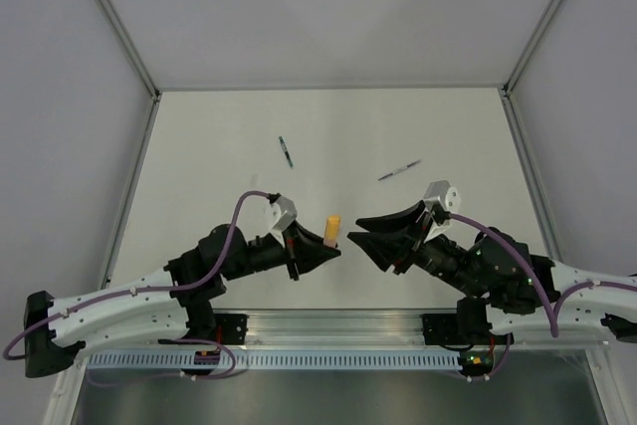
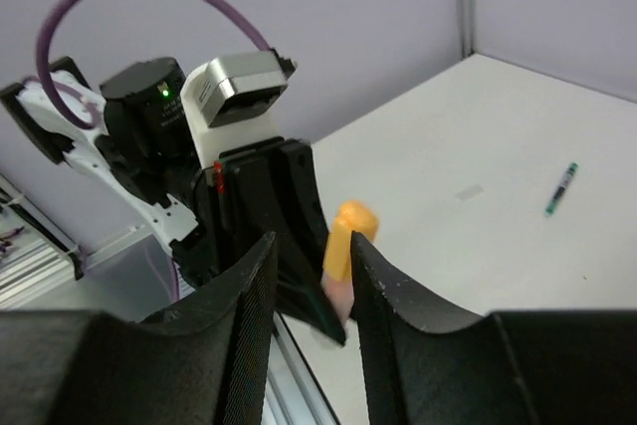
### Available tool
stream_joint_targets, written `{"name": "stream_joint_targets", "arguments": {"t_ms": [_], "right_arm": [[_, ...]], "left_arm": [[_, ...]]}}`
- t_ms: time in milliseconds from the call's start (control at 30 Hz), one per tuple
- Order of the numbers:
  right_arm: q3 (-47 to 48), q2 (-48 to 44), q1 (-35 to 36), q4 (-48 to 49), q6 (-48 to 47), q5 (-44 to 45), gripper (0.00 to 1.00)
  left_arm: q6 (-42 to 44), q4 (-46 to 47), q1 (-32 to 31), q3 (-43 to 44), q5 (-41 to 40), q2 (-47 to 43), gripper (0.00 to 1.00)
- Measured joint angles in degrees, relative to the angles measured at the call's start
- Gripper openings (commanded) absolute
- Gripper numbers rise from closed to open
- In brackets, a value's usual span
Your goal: Insert the pens into the pen caps
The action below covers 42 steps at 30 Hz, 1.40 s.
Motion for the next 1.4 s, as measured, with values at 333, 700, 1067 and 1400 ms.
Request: {"name": "stream_joint_targets", "arguments": {"t_ms": [333, 700, 1067, 1400], "right_arm": [[-4.83, -9.86, 0.00, -4.44, 2.12, 5.70, 0.47], [-8.46, -19.30, 0.00, -7.67, 2.62, 8.83, 0.49], [-9.38, -21.75, 0.00, -8.59, 2.84, 8.15, 0.50], [-9.07, -21.35, 0.00, -9.44, 3.74, 6.64, 0.50]], "left_arm": [[-6.73, -17.57, 13.57, 11.19, -12.44, 26.34, 0.02], [-11.15, -26.23, 20.98, 16.33, -10.69, 46.16, 0.03], [-14.88, -31.04, 21.35, 19.80, -11.50, 52.39, 0.31], [-16.79, -32.76, 21.46, 18.05, -14.47, 50.47, 0.48]]}}
